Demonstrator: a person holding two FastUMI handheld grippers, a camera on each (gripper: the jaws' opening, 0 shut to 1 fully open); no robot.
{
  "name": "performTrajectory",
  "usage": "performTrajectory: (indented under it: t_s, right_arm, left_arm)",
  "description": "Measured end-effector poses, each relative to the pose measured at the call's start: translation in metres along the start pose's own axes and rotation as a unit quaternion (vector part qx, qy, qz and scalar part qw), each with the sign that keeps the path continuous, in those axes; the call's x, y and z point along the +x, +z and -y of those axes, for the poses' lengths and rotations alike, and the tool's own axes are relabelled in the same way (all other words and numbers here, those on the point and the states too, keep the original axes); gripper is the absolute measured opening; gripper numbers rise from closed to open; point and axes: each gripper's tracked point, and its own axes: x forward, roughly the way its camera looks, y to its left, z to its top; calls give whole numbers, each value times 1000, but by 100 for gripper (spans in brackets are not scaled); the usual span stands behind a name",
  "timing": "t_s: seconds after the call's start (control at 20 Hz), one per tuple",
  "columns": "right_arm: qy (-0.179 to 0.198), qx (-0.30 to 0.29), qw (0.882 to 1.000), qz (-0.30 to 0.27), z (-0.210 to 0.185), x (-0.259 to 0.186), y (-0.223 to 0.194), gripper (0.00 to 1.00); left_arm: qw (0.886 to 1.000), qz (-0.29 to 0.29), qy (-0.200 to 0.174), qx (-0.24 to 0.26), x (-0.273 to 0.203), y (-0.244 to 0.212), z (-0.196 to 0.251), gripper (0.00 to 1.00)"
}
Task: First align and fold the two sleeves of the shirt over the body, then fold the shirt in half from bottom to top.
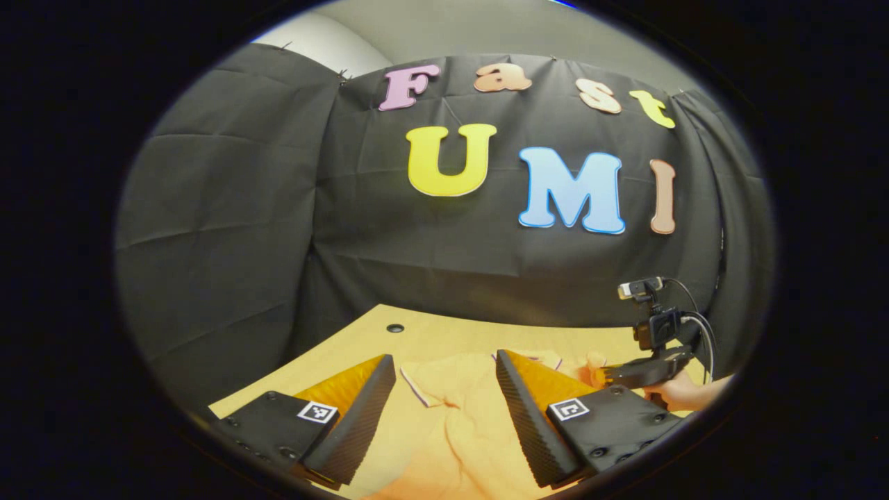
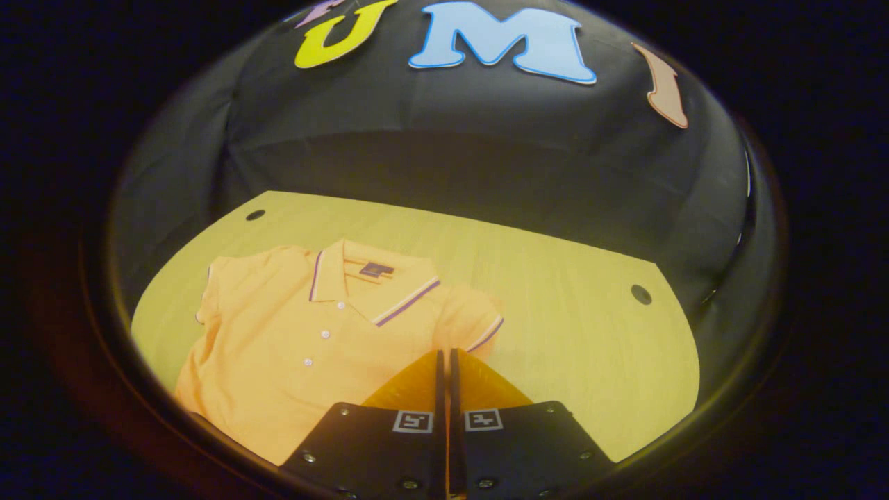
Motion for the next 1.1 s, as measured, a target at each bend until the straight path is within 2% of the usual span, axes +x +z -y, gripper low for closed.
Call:
performTrajectory:
  t_s: [0.25, 0.5, 0.65, 0.7, 0.75, 0.9, 0.95, 1.1]
  right_arm:
    - [9, 6, 1000, -16, -9, 9, -9, 5]
    - [18, 24, 999, -33, -14, 8, -14, 14]
    - [16, 28, 999, -22, -15, 0, -8, 34]
    - [17, 29, 999, -19, -16, -5, -6, 44]
    - [14, 31, 999, -15, -16, -10, -3, 67]
    - [13, 40, 999, -2, -21, -26, 5, 83]
    - [13, 44, 999, 3, -23, -34, 8, 91]
    - [6, 57, 998, 27, -31, -60, 21, 95]
  left_arm:
    - [1000, 0, 14, -2, 0, -1, -18, 95]
    - [1000, -2, 12, -9, 12, -3, -26, 94]
    - [1000, -7, 0, -11, 25, -7, -24, 94]
    - [1000, -7, -5, -11, 32, -9, -23, 96]
    - [1000, -7, -10, -11, 38, -9, -22, 95]
    - [1000, -8, -25, -9, 62, -13, -22, 95]
    - [1000, -7, -28, -7, 72, -14, -24, 95]
    - [999, -18, -38, -8, 104, -28, -31, 95]
